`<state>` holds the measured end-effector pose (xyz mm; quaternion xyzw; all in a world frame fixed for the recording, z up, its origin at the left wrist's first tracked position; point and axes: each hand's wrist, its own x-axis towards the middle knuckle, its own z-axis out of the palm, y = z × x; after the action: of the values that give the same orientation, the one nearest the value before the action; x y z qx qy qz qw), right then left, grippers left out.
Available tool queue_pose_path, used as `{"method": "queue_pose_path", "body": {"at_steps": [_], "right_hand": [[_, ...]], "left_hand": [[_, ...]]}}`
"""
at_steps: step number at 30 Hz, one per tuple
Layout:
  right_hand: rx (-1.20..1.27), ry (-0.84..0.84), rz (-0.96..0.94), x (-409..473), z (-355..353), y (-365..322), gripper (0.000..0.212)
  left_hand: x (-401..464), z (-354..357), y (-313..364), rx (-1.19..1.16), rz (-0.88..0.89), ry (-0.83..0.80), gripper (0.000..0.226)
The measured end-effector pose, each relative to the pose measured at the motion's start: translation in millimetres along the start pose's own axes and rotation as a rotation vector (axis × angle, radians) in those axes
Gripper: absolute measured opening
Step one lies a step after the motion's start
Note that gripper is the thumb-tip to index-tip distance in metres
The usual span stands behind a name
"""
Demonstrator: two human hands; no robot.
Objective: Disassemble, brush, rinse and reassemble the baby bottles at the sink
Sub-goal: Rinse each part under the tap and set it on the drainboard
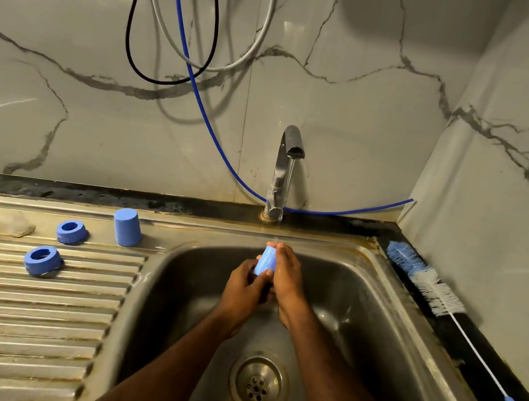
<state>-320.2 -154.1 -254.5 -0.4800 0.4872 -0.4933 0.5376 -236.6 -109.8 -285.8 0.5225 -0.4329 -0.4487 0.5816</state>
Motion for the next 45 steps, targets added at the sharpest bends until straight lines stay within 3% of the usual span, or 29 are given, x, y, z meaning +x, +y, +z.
{"method": "queue_pose_path", "body": {"at_steps": [2, 5, 7, 9, 11, 13, 15, 18, 21, 23, 25, 28, 31, 33, 36, 39, 45], "right_hand": [[-0.089, 0.06, -0.021, 6, 1, 3, 0.021], [-0.163, 0.121, 0.092, 11, -4, 6, 0.023], [-0.338, 0.124, 0.077, 13, -11, 10, 0.022], [-0.653, 0.065, -0.046, 16, -17, 16, 0.016], [-0.797, -0.082, -0.128, 15, -21, 16, 0.018], [-0.776, -0.261, -0.117, 12, -23, 14, 0.048], [-0.729, -0.361, -0.068, 9, -26, 10, 0.056], [-0.691, -0.27, -0.09, 10, -31, 18, 0.048], [-0.707, -0.118, -0.144, 9, -28, 27, 0.051], [-0.796, -0.197, -0.095, 8, -26, 28, 0.049], [-0.898, -0.294, -0.038, 9, -25, 29, 0.045], [-0.925, -0.181, -0.026, 12, -28, 30, 0.041], [-0.926, -0.219, 0.007, 15, -26, 30, 0.037], [-0.953, -0.156, -0.009, 15, -26, 30, 0.04], [-0.999, -0.248, 0.02, 14, -25, 30, 0.04], [-0.997, -0.146, -0.001, 12, -25, 29, 0.046], [-1.007, -0.182, 0.012, 10, -23, 27, 0.042]], "left_hand": [[2, -4, -7, 0.178, 0.078, 0.055, 0.029], [4, -4, -11, 0.257, 0.14, 0.126, 0.04], [6, -4, -10, 0.312, 0.178, 0.16, 0.041], [8, -6, -11, 0.386, 0.212, 0.176, 0.041], [9, -6, -11, 0.414, 0.214, 0.175, 0.044], [9, -6, -10, 0.405, 0.187, 0.188, 0.054], [10, -9, -10, 0.396, 0.167, 0.17, 0.061], [8, -21, -4, 0.187, 0.075, 0.077, 0.055], [14, -31, -6, 0.174, -0.001, 0.215, 0.032], [18, -34, -11, 0.255, -0.066, 0.301, 0.021], [20, -34, -12, 0.289, -0.106, 0.323, 0.019], [20, -33, -13, 0.351, -0.099, 0.311, 0.02], [19, -31, -14, 0.382, -0.096, 0.292, 0.019], [20, -32, -17, 0.391, -0.103, 0.288, 0.018], [17, -30, -15, 0.418, -0.095, 0.257, 0.02], [17, -29, -14, 0.434, -0.093, 0.257, 0.02], [15, -27, -14, 0.451, -0.096, 0.235, 0.021]]}}
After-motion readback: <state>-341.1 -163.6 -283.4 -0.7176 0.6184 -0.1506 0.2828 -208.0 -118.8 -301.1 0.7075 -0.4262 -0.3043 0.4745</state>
